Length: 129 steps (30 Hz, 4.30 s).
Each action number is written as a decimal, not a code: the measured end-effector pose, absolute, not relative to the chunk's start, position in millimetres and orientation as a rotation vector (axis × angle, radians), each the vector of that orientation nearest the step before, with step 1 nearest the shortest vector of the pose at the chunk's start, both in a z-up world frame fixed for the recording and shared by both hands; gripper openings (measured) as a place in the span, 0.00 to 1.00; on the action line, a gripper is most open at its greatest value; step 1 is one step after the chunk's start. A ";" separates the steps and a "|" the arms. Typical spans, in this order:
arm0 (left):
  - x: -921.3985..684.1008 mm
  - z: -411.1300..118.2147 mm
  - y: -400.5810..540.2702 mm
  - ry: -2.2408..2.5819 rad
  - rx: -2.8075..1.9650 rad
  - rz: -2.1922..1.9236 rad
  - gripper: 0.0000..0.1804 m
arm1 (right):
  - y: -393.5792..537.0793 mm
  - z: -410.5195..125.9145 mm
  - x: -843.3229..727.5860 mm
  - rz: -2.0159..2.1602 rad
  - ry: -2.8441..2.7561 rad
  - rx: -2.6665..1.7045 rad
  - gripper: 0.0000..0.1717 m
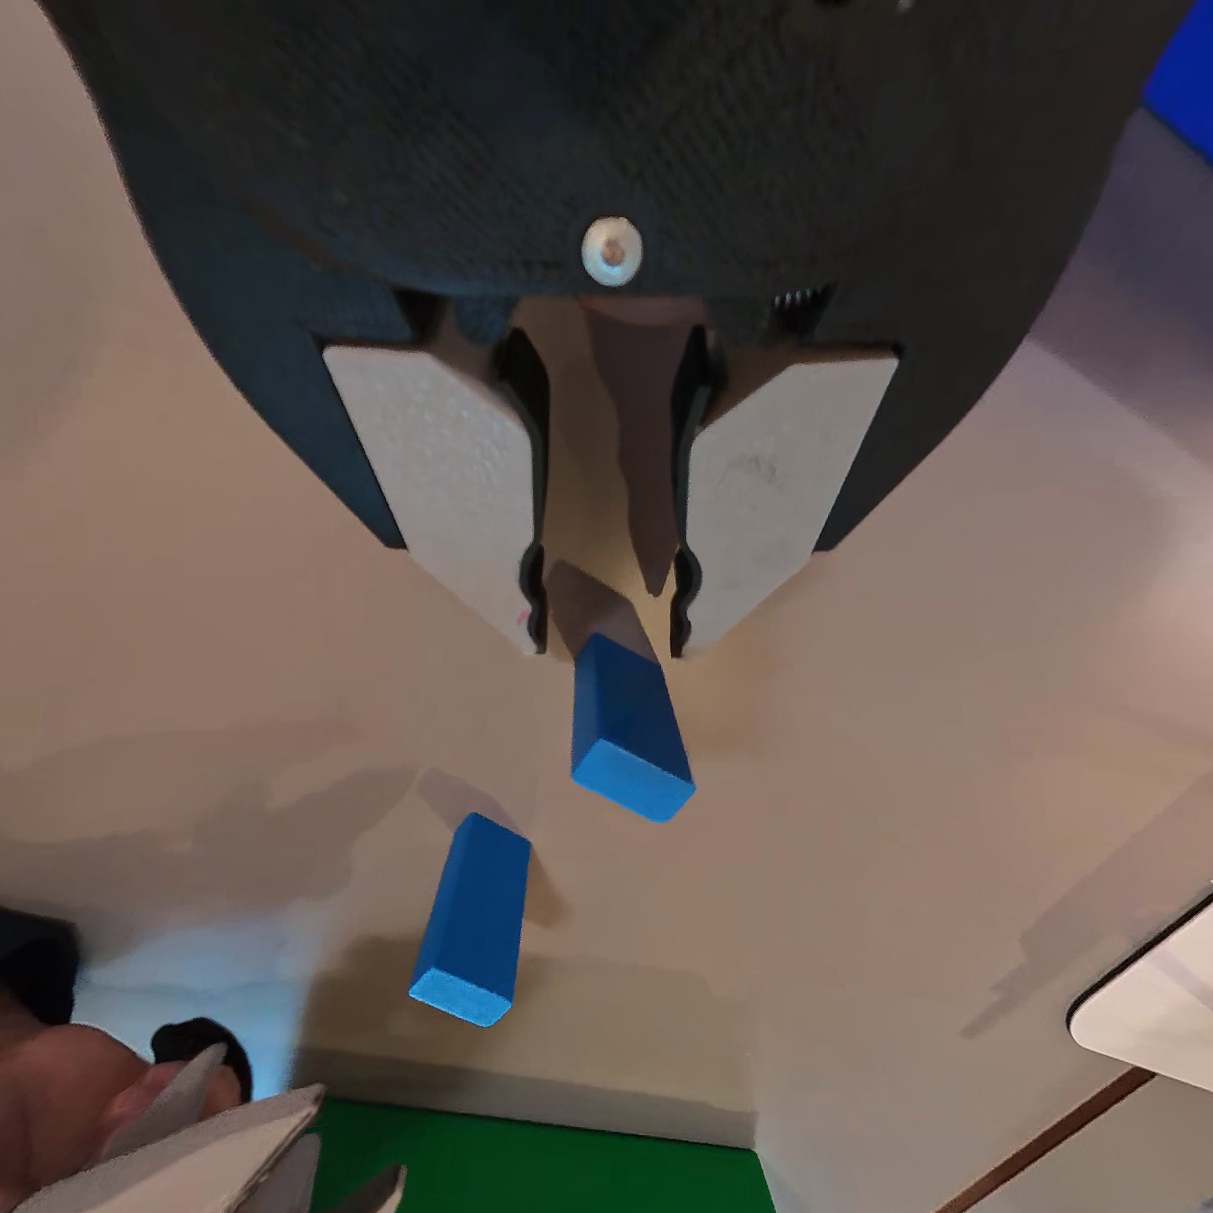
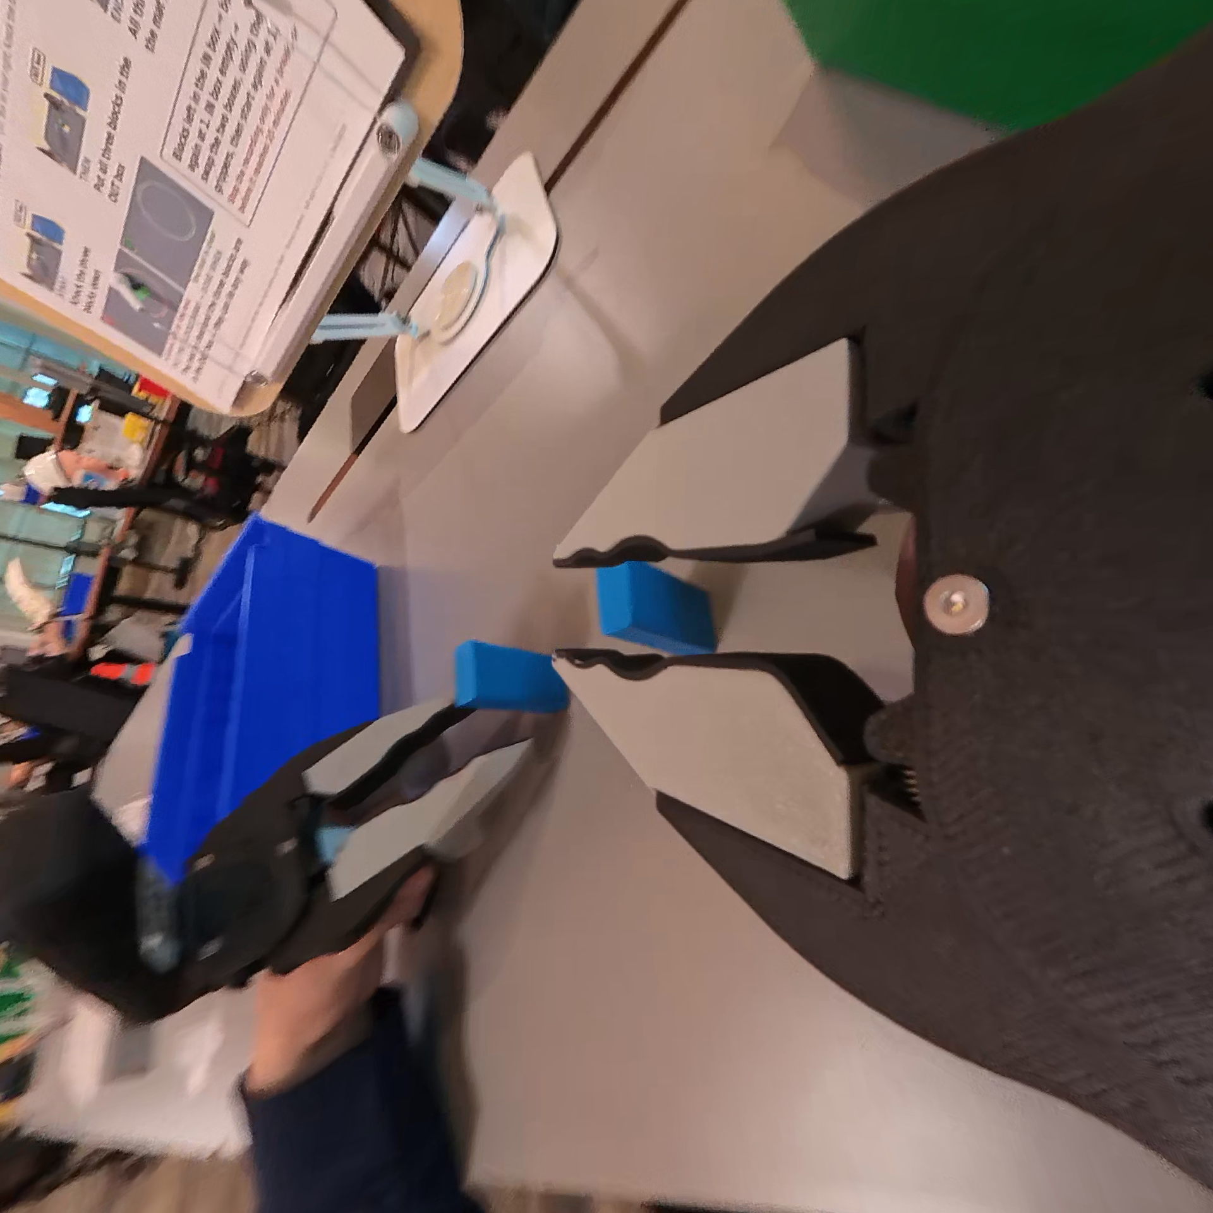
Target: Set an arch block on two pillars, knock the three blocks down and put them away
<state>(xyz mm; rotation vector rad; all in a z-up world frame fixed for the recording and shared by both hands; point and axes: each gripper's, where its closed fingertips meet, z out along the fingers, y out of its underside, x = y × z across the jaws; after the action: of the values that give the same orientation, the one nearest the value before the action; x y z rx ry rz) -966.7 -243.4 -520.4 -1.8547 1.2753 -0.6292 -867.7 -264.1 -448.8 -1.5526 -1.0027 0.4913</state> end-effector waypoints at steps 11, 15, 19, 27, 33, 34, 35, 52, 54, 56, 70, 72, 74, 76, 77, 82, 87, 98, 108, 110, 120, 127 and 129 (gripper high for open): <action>-974.2 -521.8 -239.2 1.226 -1.900 -0.630 0.19 | -262.0 -493.8 -855.6 0.289 -1.151 -1.689 0.00; -973.7 -524.7 -239.8 1.242 -1.910 -0.617 0.19 | -253.2 -516.1 -847.1 0.236 -1.165 -1.806 0.00; -974.3 -523.9 -238.8 1.230 -1.912 -0.621 0.18 | -248.1 -524.5 -849.0 0.219 -1.180 -1.846 0.02; -974.4 -525.3 -240.2 1.235 -1.925 -0.634 0.18 | -237.6 -532.3 -855.7 0.215 -1.208 -1.884 0.03; -973.7 -527.7 -241.4 1.253 -1.932 -0.626 0.17 | -231.7 -534.0 -857.9 0.190 -1.209 -1.890 0.05; -973.7 -527.5 -241.3 1.251 -1.932 -0.627 0.17 | -230.5 -534.5 -857.4 0.182 -1.204 -1.895 0.05; -973.8 -527.3 -241.5 1.249 -1.931 -0.629 0.17 | -229.7 -534.7 -856.8 0.177 -1.200 -1.900 0.05; -975.4 -528.7 -242.1 1.232 -1.962 -0.658 0.17 | -259.7 -537.1 -863.5 0.185 -1.306 -1.836 0.05; -975.5 -529.0 -242.4 1.231 -1.966 -0.663 0.17 | -257.7 -537.7 -863.9 0.177 -1.298 -1.845 0.05; -975.5 -528.7 -242.5 1.231 -1.963 -0.664 0.16 | -254.8 -537.7 -865.0 0.171 -1.285 -1.853 0.05; -975.7 -529.9 -243.6 1.238 -1.969 -0.662 0.16 | -248.1 -538.2 -871.3 0.169 -1.284 -1.856 0.06; -975.7 -530.3 -243.7 1.240 -1.969 -0.657 0.16 | -248.1 -538.2 -871.3 0.174 -1.283 -1.859 0.06; -975.8 -531.4 -243.3 1.241 -1.975 -0.647 0.16 | -247.9 -538.0 -870.8 0.178 -1.281 -1.860 0.07; -976.7 -533.0 -241.6 1.235 -1.988 -0.631 0.14 | -247.9 -537.8 -869.5 0.177 -1.279 -1.860 0.08; -977.2 -533.7 -240.5 1.229 -1.996 -0.623 0.12 | -248.0 -537.6 -868.8 0.177 -1.276 -1.860 0.08; -978.2 -537.9 -234.1 1.200 -2.030 -0.560 0.03 | -248.7 -534.6 -865.0 0.184 -1.253 -1.855 0.08; -973.3 -540.0 -235.3 1.219 -2.033 -0.547 0.01 | -249.3 -531.1 -861.6 0.202 -1.225 -1.852 0.08; -963.2 -540.8 -241.3 1.253 -2.020 -0.551 0.00 | -249.2 -530.2 -859.7 0.194 -1.215 -1.851 0.08; -963.6 -540.2 -241.1 1.237 -2.030 -0.569 0.00 | -246.9 -532.7 -858.6 0.186 -1.214 -1.870 0.08; -964.8 -539.6 -238.9 1.214 -2.041 -0.575 0.00 | -241.8 -533.7 -855.9 0.165 -1.195 -1.886 0.08; -964.5 -540.5 -233.3 1.181 -2.065 -0.567 0.00 | -220.3 -538.0 -855.2 0.120 -1.169 -1.928 0.07; -963.8 -540.7 -234.0 1.192 -2.057 -0.556 0.00 | -220.9 -538.0 -862.3 0.106 -1.202 -1.899 0.06; -963.7 -540.7 -233.8 1.191 -2.058 -0.557 0.00 | -220.8 -537.9 -863.0 0.105 -1.204 -1.898 0.06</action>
<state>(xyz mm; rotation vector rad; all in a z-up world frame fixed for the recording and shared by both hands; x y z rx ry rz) -963.7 -233.8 -540.7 -2.0575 1.1915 -0.5568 -863.0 -220.8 -537.9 -1.8977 -1.2036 0.1052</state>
